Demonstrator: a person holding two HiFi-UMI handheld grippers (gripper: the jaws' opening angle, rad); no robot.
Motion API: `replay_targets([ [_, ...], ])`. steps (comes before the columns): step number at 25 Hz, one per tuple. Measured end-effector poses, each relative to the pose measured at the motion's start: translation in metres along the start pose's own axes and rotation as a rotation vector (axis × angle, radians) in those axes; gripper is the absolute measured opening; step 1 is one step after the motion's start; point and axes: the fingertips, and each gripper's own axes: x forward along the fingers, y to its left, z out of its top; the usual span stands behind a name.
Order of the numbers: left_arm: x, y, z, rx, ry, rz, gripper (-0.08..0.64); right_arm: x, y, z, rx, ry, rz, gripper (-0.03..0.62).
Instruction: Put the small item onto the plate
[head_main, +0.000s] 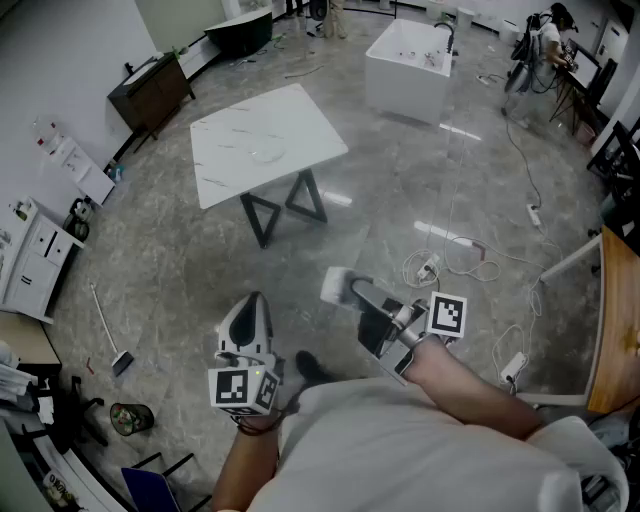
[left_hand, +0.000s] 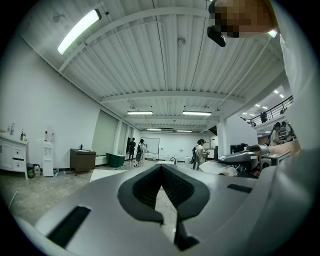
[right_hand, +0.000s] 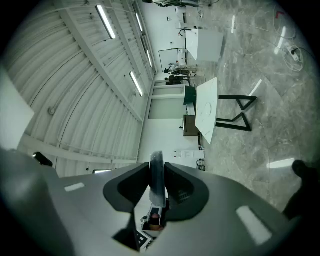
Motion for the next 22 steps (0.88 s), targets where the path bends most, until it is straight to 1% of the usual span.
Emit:
replay_targets([
  [7, -0.001, 0.004, 0.006, 0.005, 0.005, 0.005, 0.006, 0.005, -0.001, -0.005, 0.002, 0.004, -0.003, 0.091],
  [12, 0.002, 0.02, 0.004, -0.001, 0.01, 0.008, 0.006, 0.017, -0.009, -0.005, 0.018, -0.012, -0.016, 0.091],
  [16, 0.01, 0.033, -0.003, -0.005, 0.009, 0.007, 0.006, 0.029, -0.014, -0.001, 0.012, -0.013, -0.019, 0.091],
  [22, 0.032, 0.063, 0.0, -0.007, 0.01, 0.005, 0.006, 0.065, -0.026, 0.006, 0.001, -0.006, -0.032, 0.091],
])
